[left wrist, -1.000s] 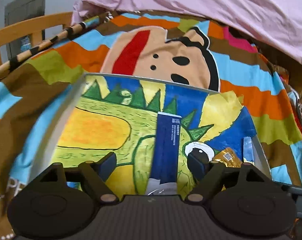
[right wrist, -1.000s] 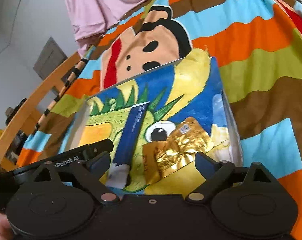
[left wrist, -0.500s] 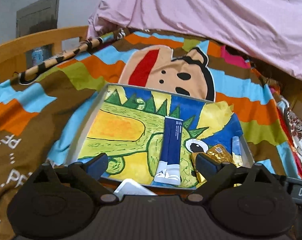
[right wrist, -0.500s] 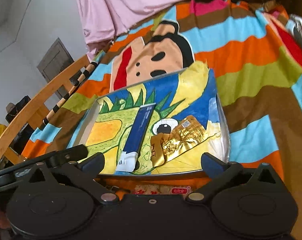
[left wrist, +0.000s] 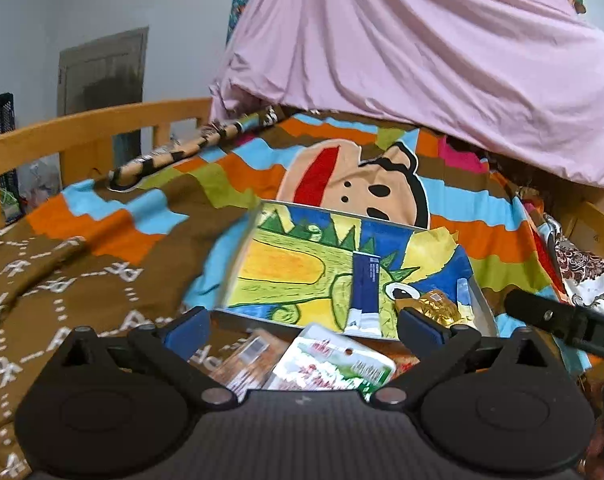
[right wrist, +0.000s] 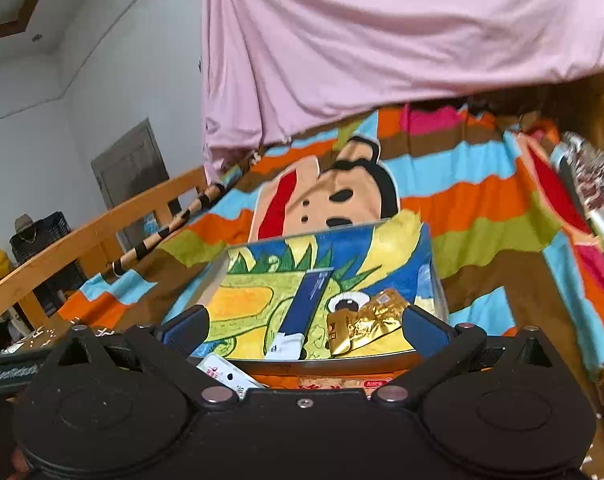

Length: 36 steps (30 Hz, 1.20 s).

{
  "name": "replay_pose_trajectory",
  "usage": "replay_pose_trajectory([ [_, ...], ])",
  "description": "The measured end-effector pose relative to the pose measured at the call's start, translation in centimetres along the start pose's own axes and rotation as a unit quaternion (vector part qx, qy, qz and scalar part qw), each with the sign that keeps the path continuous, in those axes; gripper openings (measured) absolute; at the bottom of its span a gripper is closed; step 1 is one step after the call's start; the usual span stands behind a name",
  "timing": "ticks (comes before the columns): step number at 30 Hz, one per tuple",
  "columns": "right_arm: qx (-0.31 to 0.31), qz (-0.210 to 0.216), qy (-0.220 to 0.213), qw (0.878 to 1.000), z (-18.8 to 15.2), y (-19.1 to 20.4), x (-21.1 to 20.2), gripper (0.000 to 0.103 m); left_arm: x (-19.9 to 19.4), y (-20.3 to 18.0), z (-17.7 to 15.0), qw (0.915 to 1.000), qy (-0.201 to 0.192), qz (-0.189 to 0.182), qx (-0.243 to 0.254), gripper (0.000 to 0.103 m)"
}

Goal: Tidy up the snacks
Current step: 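Open both tools and withdraw them from the tray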

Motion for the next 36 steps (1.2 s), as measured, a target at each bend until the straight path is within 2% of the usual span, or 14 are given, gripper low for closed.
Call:
replay_pose_trajectory([
  [8, -0.019, -0.021, -0.031, 0.999, -2.9, 1.3, -5.5, 0.102, -5.0, 2.1, -2.7, 0.9999, -0.014, 0.001, 0.003, 0.102],
  [12, -0.018, -0.037, -0.022, 0.999, -4.9, 1.9, -7.3, 0.102, -6.4, 2.9, -4.5, 0.9999, -0.007, -0.008, 0.008, 0.102],
  [18, -0.033, -0.073, 0.04, 0.996, -8.8, 2.5, -8.3, 0.102, -7.8, 3.0, -7.4, 0.9986, 0.007, -0.039, 0.034, 0.102],
  [25, -0.066, -0.118, 0.126, 0.983, -12.5, 2.9, -7.8, 0.102, -7.5, 2.3, -9.8, 0.9939, 0.031, -0.085, 0.064, 0.102],
  [29, -0.076, -0.125, 0.145, 0.979, -13.2, 2.9, -7.2, 0.102, -7.0, 1.8, -10.6, 0.9902, 0.048, -0.105, 0.079, 0.102],
  [36, -0.081, -0.142, 0.177, 0.971, -13.8, 2.5, -6.1, 0.102, -6.2, 1.2, -10.6, 0.9842, 0.055, -0.128, 0.11, 0.102],
])
Point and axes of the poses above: each gripper's, at about its wrist camera, not at the fingertips, and x roughly the way its jaws point, y to its left, z to its top, the point moved 4 cm from there along x, roughly the way its jaws point, and after that the axes turned 12 degrees about x, right-handed, at the moved point
